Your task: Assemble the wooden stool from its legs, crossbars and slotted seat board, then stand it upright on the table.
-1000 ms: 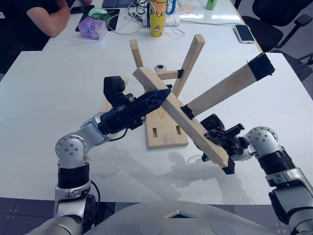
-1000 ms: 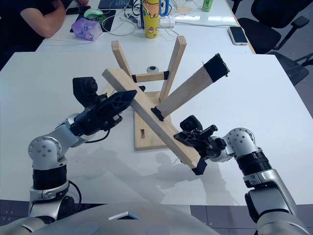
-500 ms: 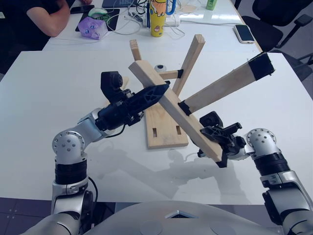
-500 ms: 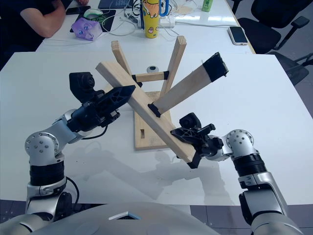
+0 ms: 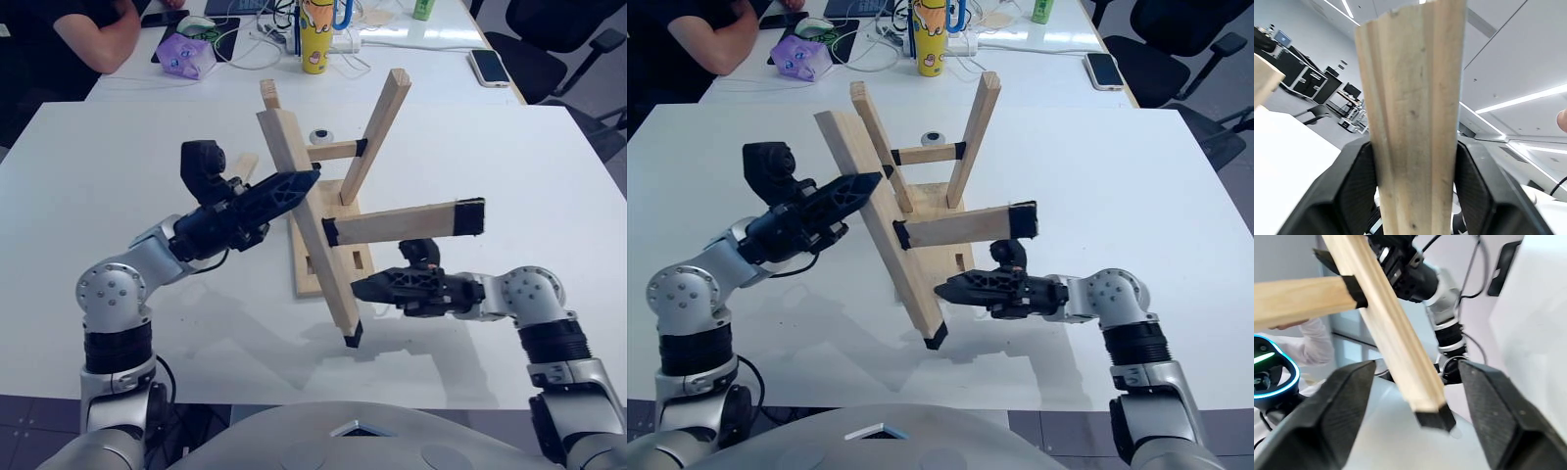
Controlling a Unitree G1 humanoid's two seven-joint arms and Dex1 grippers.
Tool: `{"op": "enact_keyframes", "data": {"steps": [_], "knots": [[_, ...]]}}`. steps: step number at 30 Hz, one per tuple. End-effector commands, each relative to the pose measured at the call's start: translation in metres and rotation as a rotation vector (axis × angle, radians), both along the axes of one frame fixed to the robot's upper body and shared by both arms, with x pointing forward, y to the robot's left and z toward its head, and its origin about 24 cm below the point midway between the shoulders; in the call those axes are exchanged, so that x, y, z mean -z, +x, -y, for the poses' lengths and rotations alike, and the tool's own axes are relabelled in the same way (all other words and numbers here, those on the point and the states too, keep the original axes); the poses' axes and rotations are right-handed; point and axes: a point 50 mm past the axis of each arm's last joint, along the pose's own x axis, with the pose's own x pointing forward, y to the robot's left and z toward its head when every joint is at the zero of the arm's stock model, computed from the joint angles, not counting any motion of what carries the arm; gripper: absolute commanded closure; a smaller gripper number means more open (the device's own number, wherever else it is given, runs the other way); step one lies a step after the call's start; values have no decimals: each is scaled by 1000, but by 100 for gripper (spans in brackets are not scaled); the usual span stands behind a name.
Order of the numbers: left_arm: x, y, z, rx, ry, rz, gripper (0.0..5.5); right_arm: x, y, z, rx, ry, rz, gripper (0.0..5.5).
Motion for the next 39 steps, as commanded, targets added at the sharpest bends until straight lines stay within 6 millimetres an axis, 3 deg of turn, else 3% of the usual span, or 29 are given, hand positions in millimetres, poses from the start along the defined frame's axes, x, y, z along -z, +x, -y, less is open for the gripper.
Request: {"op": "enact_keyframes", "data": {"steps": [1, 3, 5, 8, 13, 16, 21, 29, 35, 39], "knots": [[-7, 10, -15, -99, -21, 16, 332, 10, 1, 5, 17, -146, 95, 161], [-15, 16, -32, -206, -43, 33, 332, 24, 1, 8, 30, -321, 244, 132], [-24, 15, -46, -291, -8, 74, 332, 30, 10, 6, 93, -491, 558, 115], [-36, 10, -58, -367, 39, 125, 332, 19, 25, -4, 225, -658, 1163, 115], [-48, 7, -61, -423, 71, 189, 332, 18, 30, -21, 291, -782, 1833, 115], [-60, 10, -58, -436, 33, 231, 332, 22, 29, -37, 275, -784, 2107, 115], [-64, 21, -55, -466, 97, 266, 332, 35, 16, -45, 286, -688, 2188, 115], [-53, 30, -48, -527, 158, 270, 332, 45, 13, -52, 320, -630, 2213, 115], [-43, 30, -52, -539, 135, 241, 332, 46, 10, -42, 332, -565, 2117, 115], [-41, 29, -52, -543, 135, 235, 332, 52, 19, -37, 274, -647, 2127, 115]]}}
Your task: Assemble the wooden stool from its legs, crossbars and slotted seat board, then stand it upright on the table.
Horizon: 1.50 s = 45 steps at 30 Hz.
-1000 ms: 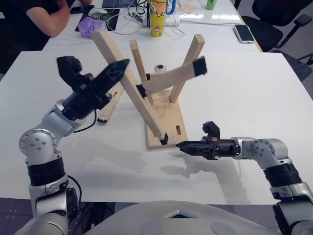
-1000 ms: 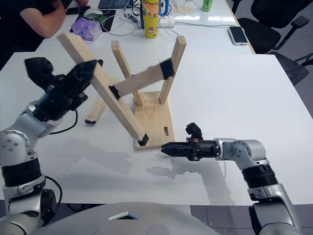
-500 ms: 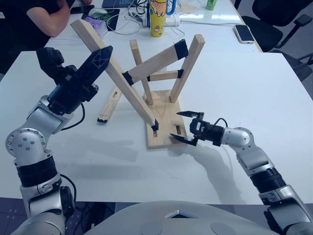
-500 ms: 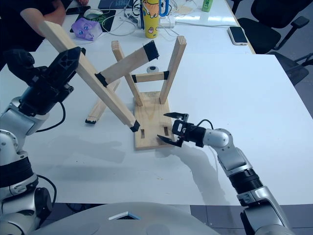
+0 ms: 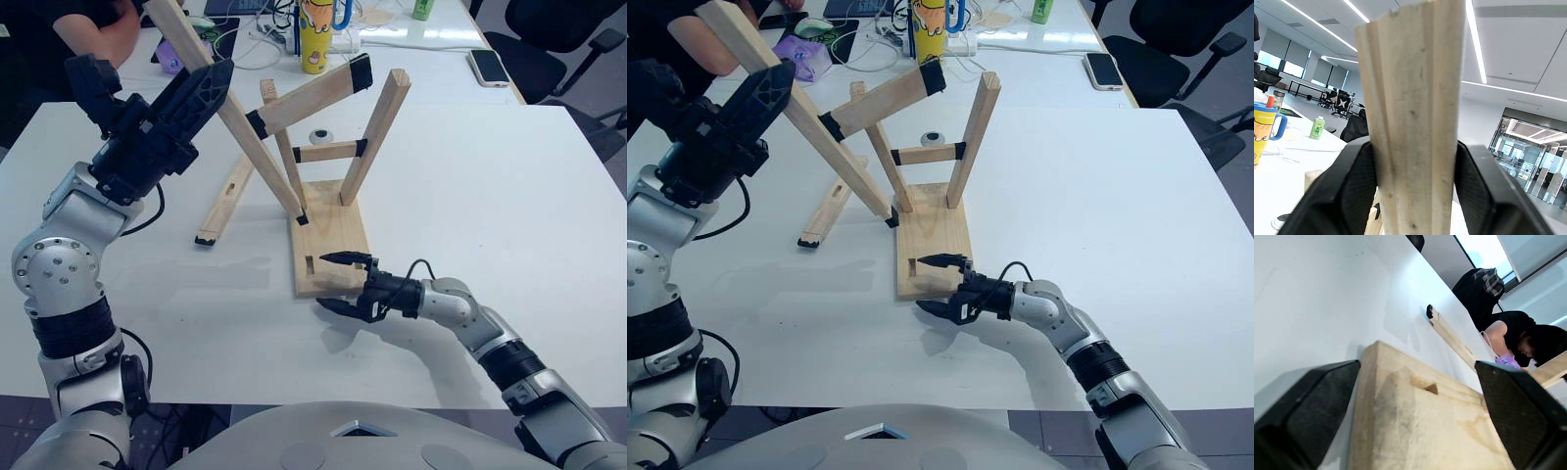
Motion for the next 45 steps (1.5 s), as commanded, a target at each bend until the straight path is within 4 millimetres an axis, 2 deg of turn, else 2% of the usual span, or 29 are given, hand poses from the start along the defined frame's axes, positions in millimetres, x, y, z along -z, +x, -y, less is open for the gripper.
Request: {"op": "enact_keyframes", "data": {"steps": [1, 8, 11, 17, 23, 27, 31, 35, 40, 43, 45], "knots": [[2, -1, -2, -17, 4, 4, 332, 7, 12, 7, 51, -99, 9, 115], [6, -3, 9, -37, 64, 18, 332, 16, 23, 7, 129, -167, 25, 115], [12, -2, 21, -111, 129, 40, 332, 16, 27, 11, 155, -164, 4, 115], [31, 0, 51, -146, 223, 80, 333, 18, 39, 8, 221, -151, -29, 115], [54, 2, 55, -132, 342, 100, 333, 19, 42, 12, 238, -129, -82, 115], [55, 5, 55, -132, 357, 131, 333, 13, 38, 15, 228, 0, -190, 115], [44, 7, 54, -137, 332, 167, 333, -9, 34, 18, 201, 185, -214, 115], [42, 8, 55, -132, 320, 175, 333, -16, 37, 20, 294, 363, -391, 115], [49, 10, 61, -97, 347, 177, 333, -2, 46, 13, 528, 497, -686, 115], [57, 14, 65, -77, 370, 177, 333, 11, 44, 6, 613, 506, -840, 158], [64, 16, 67, -68, 388, 173, 333, 14, 43, 4, 642, 488, -873, 194]]}}
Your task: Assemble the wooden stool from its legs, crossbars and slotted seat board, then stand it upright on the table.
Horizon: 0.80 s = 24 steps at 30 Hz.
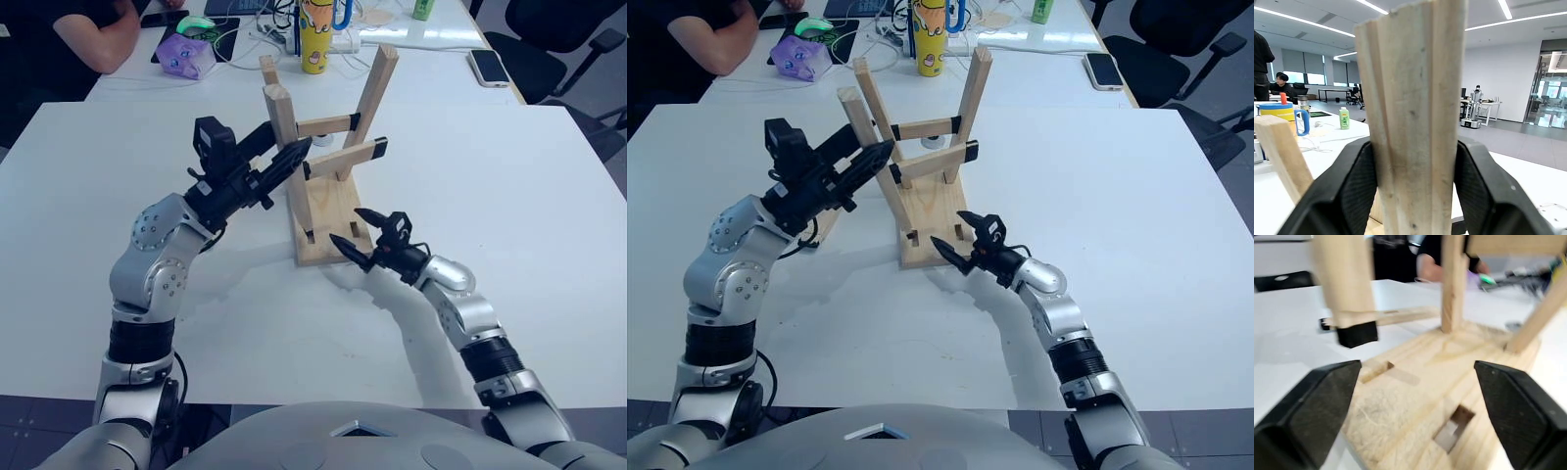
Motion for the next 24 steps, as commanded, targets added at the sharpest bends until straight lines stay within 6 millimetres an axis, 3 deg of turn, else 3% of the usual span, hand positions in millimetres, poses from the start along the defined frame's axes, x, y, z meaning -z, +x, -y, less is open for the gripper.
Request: {"op": "enact_keyframes", "data": {"steps": [1, 10, 19, 24], "knots": [[8, 7, 4, 19, 33, 14, 333, 7, -3, -3, 47, -15, -100, 214], [16, 9, 2, 57, 89, 26, 333, 26, -5, -6, 70, -118, -200, 352], [-9, 13, 18, 153, 143, 139, 333, 42, -15, -4, 8, -219, -250, 484], [4, 15, 10, 168, 174, 78, 333, 43, -15, -6, -14, -227, -254, 544]]}}
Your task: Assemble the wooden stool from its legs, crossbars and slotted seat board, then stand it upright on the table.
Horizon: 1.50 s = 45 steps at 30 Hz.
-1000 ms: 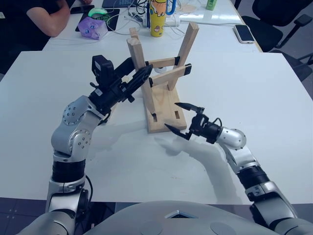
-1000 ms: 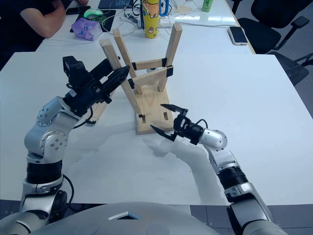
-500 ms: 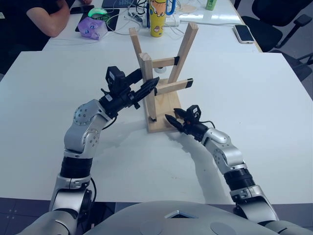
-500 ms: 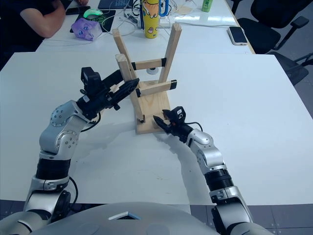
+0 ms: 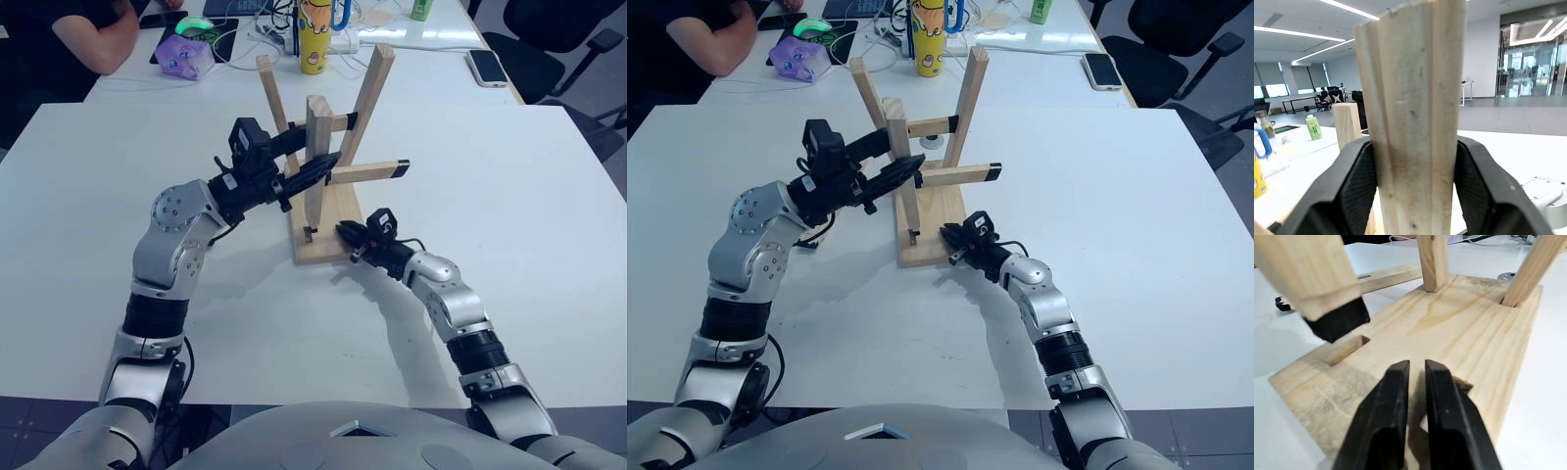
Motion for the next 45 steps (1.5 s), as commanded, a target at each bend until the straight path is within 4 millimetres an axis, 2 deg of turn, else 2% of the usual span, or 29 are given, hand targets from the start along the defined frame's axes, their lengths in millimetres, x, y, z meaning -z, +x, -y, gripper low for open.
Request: {"op": "enact_keyframes", "data": {"steps": [1, 7, 12, 16, 24, 30, 36, 38, 42, 45], "knots": [[12, 1, -9, 9, 34, -69, 333, 38, -22, 2, -29, -82, -193, 549], [24, -1, -18, 16, 25, -138, 333, 39, -20, 3, -26, -91, -192, 550], [37, -2, -30, -2, 109, -151, 333, 40, -21, 2, -28, -96, -190, 550], [45, -10, -41, 18, 213, -162, 333, 41, -21, 3, -36, -113, -189, 550], [55, -15, -65, -30, 277, -207, 333, 42, -21, 5, -27, -125, -184, 550], [52, -13, -72, -62, 265, -206, 333, 42, -19, 4, -28, -130, -186, 550], [43, -3, -63, -10, 276, -209, 333, 44, -19, 1, -44, -141, -190, 550], [56, -5, -62, 49, 340, -282, 333, 45, -19, 1, -64, -168, -190, 550], [98, -22, -65, 150, 569, -405, 333, 47, -18, 0, -87, -206, -171, 550], [100, -20, -60, 154, 525, -416, 336, 49, -18, -2, -92, -209, -173, 550]]}}
